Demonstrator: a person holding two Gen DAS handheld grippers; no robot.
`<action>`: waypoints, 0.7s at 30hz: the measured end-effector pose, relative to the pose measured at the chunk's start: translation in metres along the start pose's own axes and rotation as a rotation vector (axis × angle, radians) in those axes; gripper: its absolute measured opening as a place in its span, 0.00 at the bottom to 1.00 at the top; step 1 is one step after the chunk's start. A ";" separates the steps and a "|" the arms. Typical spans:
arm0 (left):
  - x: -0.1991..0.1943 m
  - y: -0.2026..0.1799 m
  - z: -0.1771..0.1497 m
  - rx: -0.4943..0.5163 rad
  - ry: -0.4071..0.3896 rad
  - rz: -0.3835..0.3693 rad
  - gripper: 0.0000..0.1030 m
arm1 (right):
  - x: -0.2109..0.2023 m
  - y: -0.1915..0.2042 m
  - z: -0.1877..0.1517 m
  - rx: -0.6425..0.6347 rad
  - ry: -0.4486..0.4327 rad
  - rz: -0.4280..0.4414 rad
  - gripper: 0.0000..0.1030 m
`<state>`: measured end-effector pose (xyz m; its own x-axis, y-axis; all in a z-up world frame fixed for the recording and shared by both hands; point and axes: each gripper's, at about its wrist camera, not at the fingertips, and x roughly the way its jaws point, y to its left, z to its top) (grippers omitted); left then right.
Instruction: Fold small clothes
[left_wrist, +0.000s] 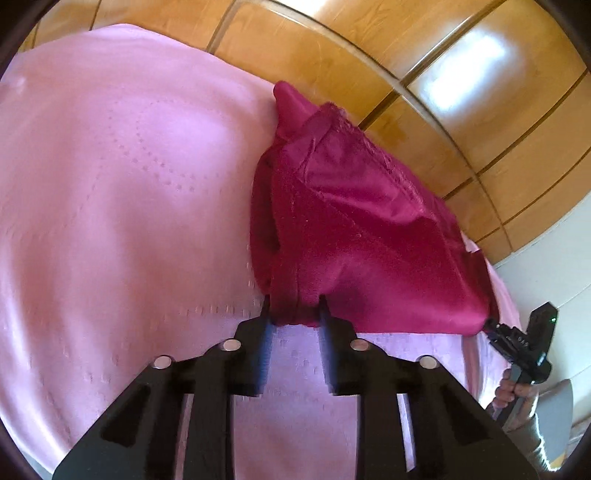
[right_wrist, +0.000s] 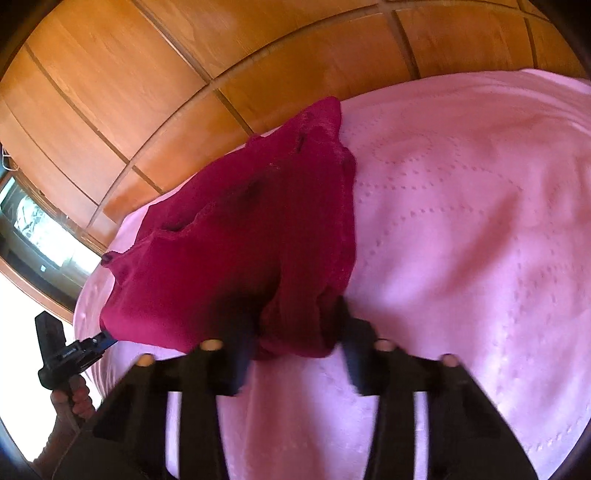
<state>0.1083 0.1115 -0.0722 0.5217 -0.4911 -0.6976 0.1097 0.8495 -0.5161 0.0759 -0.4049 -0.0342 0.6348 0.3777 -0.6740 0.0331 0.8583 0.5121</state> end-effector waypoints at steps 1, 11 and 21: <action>-0.002 -0.002 0.000 0.009 -0.005 0.007 0.16 | -0.005 0.003 -0.001 -0.009 -0.011 -0.001 0.25; -0.044 -0.011 -0.035 0.032 -0.013 -0.040 0.14 | -0.059 0.010 -0.023 -0.049 -0.025 0.036 0.20; -0.084 -0.016 -0.122 0.077 0.094 -0.010 0.16 | -0.096 -0.002 -0.089 -0.086 0.144 -0.022 0.20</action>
<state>-0.0409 0.1155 -0.0657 0.4392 -0.5122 -0.7381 0.1811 0.8551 -0.4857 -0.0540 -0.4125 -0.0179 0.5169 0.3988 -0.7575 -0.0243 0.8913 0.4527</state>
